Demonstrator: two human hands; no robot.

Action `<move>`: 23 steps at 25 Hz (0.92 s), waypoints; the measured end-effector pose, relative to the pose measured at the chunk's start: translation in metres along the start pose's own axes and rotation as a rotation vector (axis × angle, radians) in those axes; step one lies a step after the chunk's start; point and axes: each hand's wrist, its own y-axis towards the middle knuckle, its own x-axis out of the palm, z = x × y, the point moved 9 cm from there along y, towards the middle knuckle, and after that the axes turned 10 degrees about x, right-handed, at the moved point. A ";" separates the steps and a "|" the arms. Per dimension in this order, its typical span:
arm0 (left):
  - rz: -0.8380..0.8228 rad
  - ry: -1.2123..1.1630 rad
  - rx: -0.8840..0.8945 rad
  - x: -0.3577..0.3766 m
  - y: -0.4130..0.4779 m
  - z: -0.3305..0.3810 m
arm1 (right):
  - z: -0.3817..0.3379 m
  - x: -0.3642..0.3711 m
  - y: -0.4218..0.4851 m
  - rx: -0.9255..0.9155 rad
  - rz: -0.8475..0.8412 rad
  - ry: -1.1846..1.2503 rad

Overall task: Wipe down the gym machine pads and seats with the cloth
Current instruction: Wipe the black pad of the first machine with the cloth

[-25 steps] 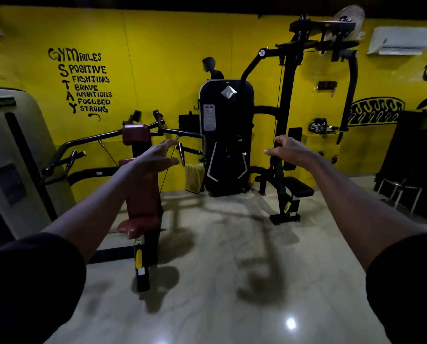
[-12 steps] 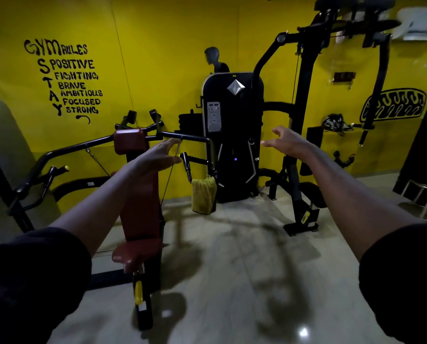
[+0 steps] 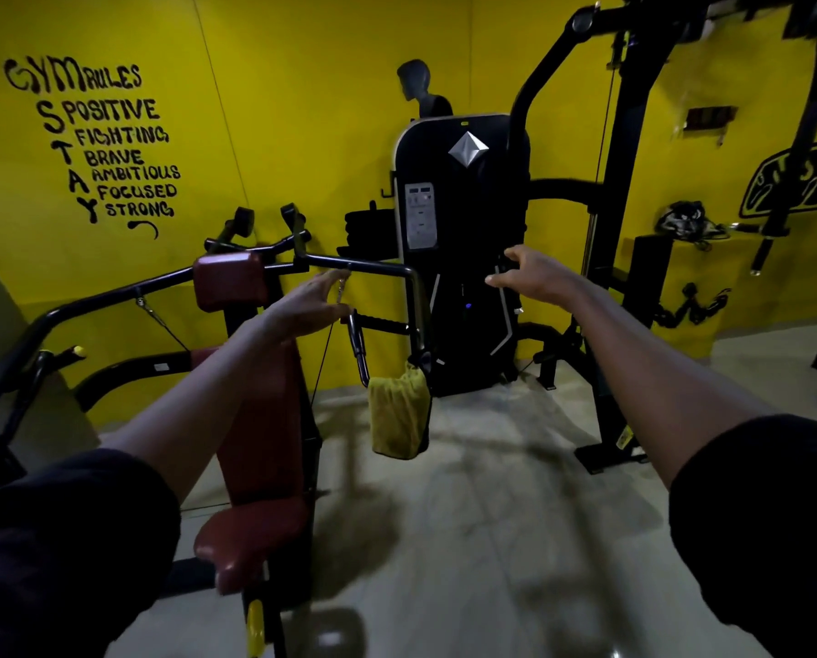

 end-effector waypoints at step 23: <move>-0.187 -0.026 0.075 0.092 0.198 -0.144 | 0.079 0.331 0.156 0.262 -0.451 -0.248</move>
